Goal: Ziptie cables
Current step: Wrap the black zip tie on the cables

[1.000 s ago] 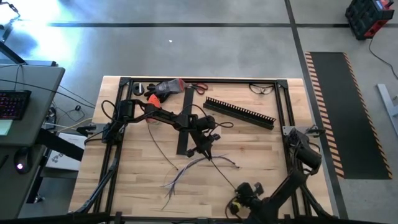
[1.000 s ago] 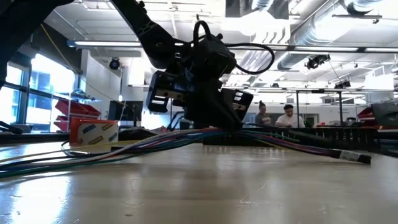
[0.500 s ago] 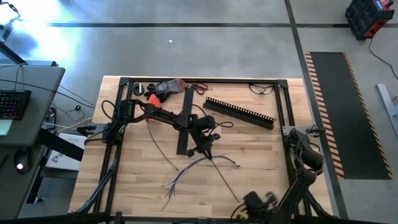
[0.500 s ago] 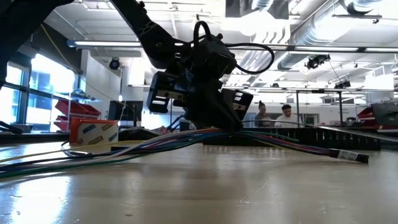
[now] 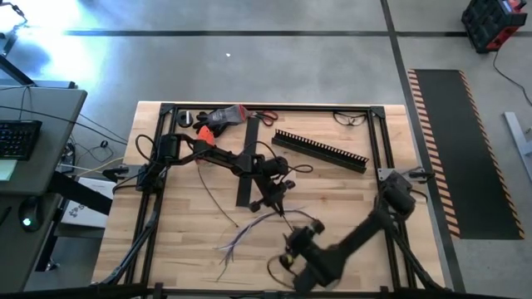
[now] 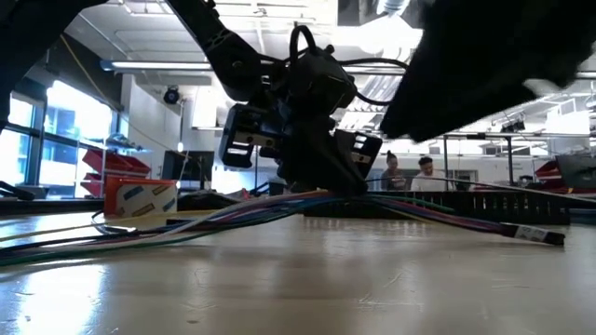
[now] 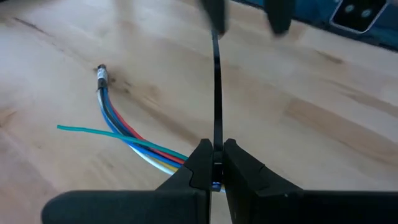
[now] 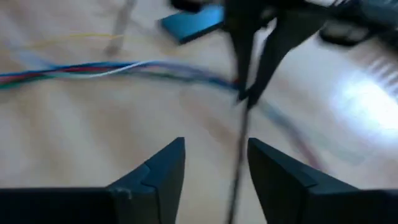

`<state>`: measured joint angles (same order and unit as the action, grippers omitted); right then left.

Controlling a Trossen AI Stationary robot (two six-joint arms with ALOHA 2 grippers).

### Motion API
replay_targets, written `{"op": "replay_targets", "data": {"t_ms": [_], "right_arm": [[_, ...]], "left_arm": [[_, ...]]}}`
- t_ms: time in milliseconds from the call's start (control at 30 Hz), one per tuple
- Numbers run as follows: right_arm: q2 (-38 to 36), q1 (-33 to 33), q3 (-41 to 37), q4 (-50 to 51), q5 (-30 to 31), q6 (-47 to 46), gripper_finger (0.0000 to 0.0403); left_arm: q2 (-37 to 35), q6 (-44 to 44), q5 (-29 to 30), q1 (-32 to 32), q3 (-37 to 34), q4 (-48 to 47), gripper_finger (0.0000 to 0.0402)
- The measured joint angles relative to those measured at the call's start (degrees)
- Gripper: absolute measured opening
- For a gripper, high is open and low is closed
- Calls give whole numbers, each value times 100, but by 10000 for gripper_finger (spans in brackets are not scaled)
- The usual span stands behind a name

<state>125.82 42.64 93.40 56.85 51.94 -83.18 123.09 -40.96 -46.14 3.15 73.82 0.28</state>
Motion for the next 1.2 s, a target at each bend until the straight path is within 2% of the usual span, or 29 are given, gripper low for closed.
{"op": "replay_targets", "data": {"t_ms": [100,233,367,567,633,767,967,1067,1200], "right_arm": [[0,-271,-260,153,-168,213,177],[4,-474,-622,-145,-517,542,181],[4,-513,-790,-588,-189,777,181],[4,-510,-797,-695,322,587,178],[4,-515,-797,-748,406,585,168],[4,-587,-799,-786,164,626,136],[4,-597,-799,-790,299,628,105],[6,-620,-799,-791,115,628,87],[13,-628,-799,-805,17,611,47]], "left_arm": [[0,23,41,1,0,-4,5],[0,23,45,1,0,-31,5],[-2,23,45,-1,0,-40,5],[0,-1,47,-21,0,-37,5],[0,-4,49,-34,0,-24,5],[0,-7,49,-36,0,-7,5],[0,-12,51,-45,0,-3,5],[0,-17,51,-46,0,-1,5],[0,-19,61,-45,0,3,5]]}}
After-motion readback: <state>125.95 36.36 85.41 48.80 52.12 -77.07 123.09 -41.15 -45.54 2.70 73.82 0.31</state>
